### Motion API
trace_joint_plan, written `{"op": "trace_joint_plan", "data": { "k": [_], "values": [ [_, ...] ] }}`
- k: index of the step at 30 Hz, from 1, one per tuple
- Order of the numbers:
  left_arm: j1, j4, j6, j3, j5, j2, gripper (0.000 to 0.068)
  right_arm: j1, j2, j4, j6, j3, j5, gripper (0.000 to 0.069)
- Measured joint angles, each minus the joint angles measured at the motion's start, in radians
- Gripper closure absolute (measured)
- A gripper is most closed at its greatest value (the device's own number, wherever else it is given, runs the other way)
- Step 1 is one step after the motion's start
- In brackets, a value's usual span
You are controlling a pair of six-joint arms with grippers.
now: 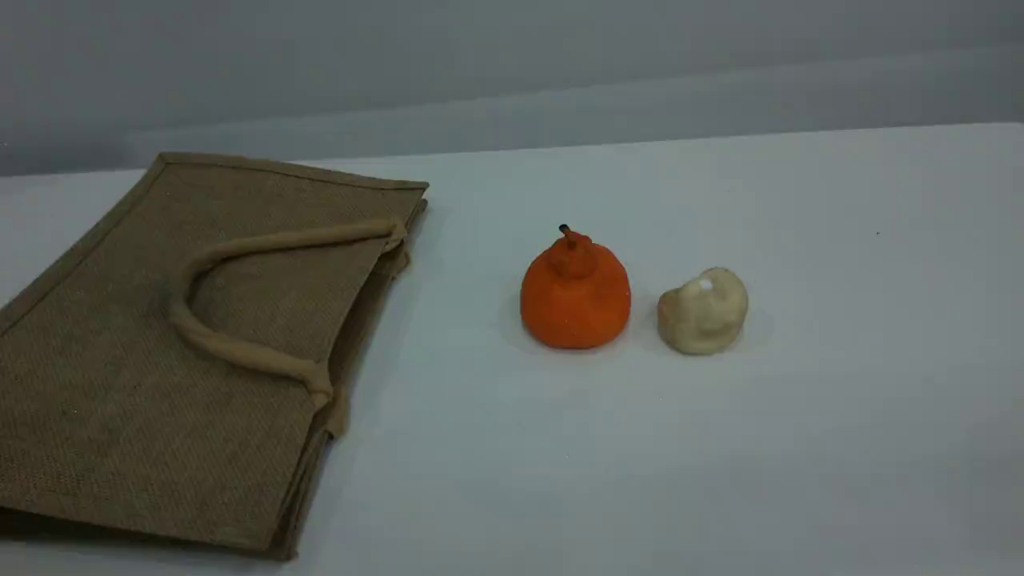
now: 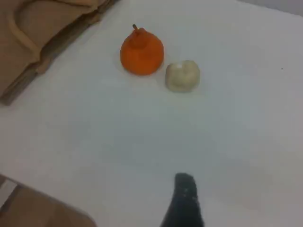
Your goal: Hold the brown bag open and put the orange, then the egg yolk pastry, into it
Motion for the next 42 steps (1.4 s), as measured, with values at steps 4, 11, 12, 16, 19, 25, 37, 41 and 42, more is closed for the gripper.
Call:
{"op": "trace_joint_plan", "data": {
  "k": [4,11,12,16,19,25,37,41,42],
  "values": [
    [0.0,0.0,0.0,0.0,0.0,0.0,0.0126,0.0,0.0,0.0,0.0,0.0,0.0,0.0185],
    [0.0,0.0,0.0,0.0,0.0,0.0,0.0126,0.0,0.0,0.0,0.0,0.0,-0.003,0.0185],
    [0.0,0.0,0.0,0.0,0.0,0.0,0.0126,0.0,0.0,0.0,0.0,0.0,-0.003,0.0185],
    [0.0,0.003,0.003,0.0,0.0,0.0,0.0126,0.0,0.0,0.0,0.0,0.0,-0.004,0.0185],
    [0.0,0.003,0.003,0.0,0.0,0.0,0.0126,0.0,0.0,0.0,0.0,0.0,-0.01,0.0185],
    [0.0,0.003,-0.002,0.0,-0.024,0.003,0.0126,0.0,0.0,0.0,0.011,0.0,-0.01,0.0185],
    [0.0,0.067,-0.078,-0.065,-0.176,0.239,0.0126,0.0,0.145,-0.002,0.063,-0.097,-0.092,0.0185],
    [0.0,0.076,-0.078,-0.124,-0.247,0.385,0.0126,0.0,0.254,-0.004,0.062,-0.17,-0.188,0.0185],
    [0.0,0.071,-0.079,-0.136,-0.258,0.419,0.0126,0.0,0.285,-0.003,0.062,-0.189,-0.208,0.0185]
  ]
}}
